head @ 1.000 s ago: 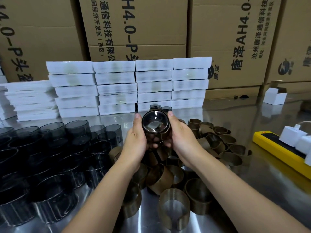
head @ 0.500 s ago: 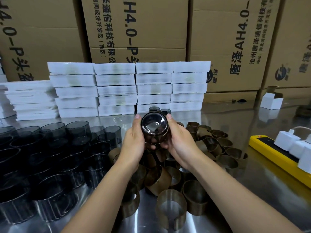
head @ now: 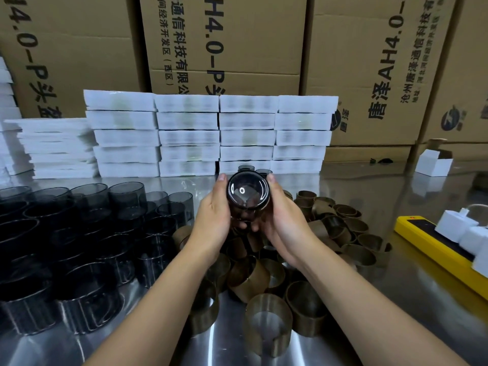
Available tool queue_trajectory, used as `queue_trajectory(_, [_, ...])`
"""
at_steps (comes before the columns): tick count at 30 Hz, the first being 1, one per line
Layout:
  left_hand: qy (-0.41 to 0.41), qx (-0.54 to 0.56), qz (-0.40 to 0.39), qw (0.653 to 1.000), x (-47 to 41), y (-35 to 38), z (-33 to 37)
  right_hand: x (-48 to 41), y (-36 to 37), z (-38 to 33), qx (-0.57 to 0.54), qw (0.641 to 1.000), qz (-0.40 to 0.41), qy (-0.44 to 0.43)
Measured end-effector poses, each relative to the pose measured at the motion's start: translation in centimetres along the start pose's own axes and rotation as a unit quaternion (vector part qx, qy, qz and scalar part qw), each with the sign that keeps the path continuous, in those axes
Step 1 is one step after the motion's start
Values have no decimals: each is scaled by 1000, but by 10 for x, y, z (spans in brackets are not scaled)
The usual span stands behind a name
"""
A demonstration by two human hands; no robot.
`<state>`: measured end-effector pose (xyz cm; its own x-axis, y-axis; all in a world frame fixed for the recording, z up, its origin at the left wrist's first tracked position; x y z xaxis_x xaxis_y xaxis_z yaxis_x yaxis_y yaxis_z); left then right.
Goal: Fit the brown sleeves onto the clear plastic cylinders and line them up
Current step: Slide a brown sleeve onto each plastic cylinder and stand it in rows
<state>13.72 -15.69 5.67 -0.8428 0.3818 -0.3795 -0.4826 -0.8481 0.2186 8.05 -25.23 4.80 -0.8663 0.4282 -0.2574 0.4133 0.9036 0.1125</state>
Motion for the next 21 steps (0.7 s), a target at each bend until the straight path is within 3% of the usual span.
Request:
queue_trajectory(14, [-25, -17, 88, 996, -5, -24, 1, 4, -7, -16, 18, 999, 11, -36])
queue_trajectory(21, [-27, -11, 83, 996, -9, -25, 3, 4, -8, -19, 14, 999, 8, -37])
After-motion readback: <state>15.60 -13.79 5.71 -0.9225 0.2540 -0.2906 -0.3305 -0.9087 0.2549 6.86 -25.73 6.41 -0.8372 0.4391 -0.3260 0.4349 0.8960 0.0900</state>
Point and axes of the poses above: each hand's wrist, its own x-axis away from the middle knuckle, its own y-axis out of the palm, z = x × y, the point moved 10 cm from there along -x, towards the middle knuckle, and after that the axes turned 9 degrees about x, right-handed, at the moved point
